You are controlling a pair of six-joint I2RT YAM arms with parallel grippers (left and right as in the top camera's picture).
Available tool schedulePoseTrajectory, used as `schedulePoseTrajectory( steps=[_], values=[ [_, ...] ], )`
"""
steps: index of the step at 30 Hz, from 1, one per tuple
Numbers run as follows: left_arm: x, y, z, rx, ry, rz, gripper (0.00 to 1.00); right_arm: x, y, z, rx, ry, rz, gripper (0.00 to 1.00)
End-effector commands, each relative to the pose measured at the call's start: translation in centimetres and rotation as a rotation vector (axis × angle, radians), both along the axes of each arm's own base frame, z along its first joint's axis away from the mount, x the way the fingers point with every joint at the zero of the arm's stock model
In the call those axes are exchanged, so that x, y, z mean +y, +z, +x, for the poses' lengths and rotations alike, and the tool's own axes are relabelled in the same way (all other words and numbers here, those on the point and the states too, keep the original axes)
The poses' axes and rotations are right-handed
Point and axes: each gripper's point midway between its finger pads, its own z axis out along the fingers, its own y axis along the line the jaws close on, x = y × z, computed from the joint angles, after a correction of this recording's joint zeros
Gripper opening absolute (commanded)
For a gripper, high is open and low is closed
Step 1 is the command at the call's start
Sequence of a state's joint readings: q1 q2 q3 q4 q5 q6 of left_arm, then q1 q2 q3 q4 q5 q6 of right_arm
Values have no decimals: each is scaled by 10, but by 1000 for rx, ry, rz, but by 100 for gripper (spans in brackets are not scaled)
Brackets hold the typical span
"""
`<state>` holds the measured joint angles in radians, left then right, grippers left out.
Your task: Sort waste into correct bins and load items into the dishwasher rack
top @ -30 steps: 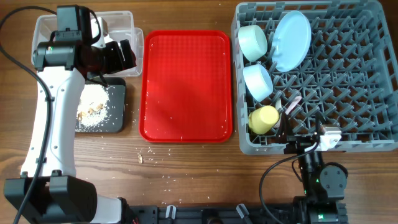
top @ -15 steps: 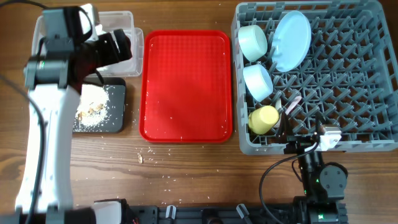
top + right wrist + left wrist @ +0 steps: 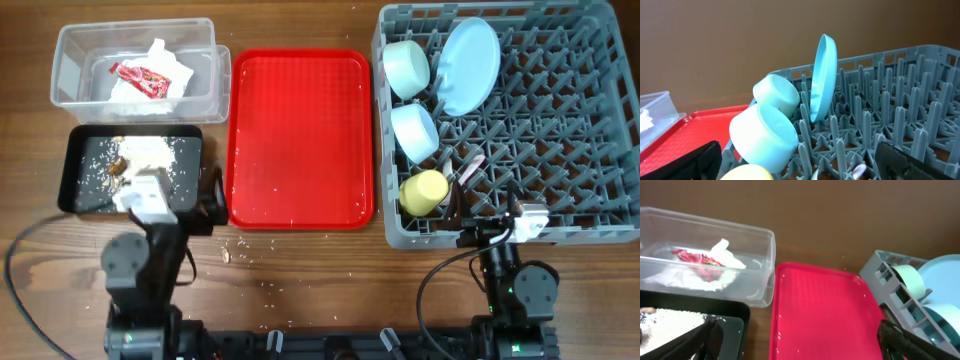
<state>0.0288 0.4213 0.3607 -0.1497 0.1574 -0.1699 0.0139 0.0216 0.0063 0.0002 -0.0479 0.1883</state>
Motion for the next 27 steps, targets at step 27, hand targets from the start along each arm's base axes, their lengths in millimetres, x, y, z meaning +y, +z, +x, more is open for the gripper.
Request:
schedulePoseTrajectory(
  steps=[27],
  values=[
    [9,-55,-21,-147,46,-8,100,-2,2,0,-9,-8,-3,100]
  ],
)
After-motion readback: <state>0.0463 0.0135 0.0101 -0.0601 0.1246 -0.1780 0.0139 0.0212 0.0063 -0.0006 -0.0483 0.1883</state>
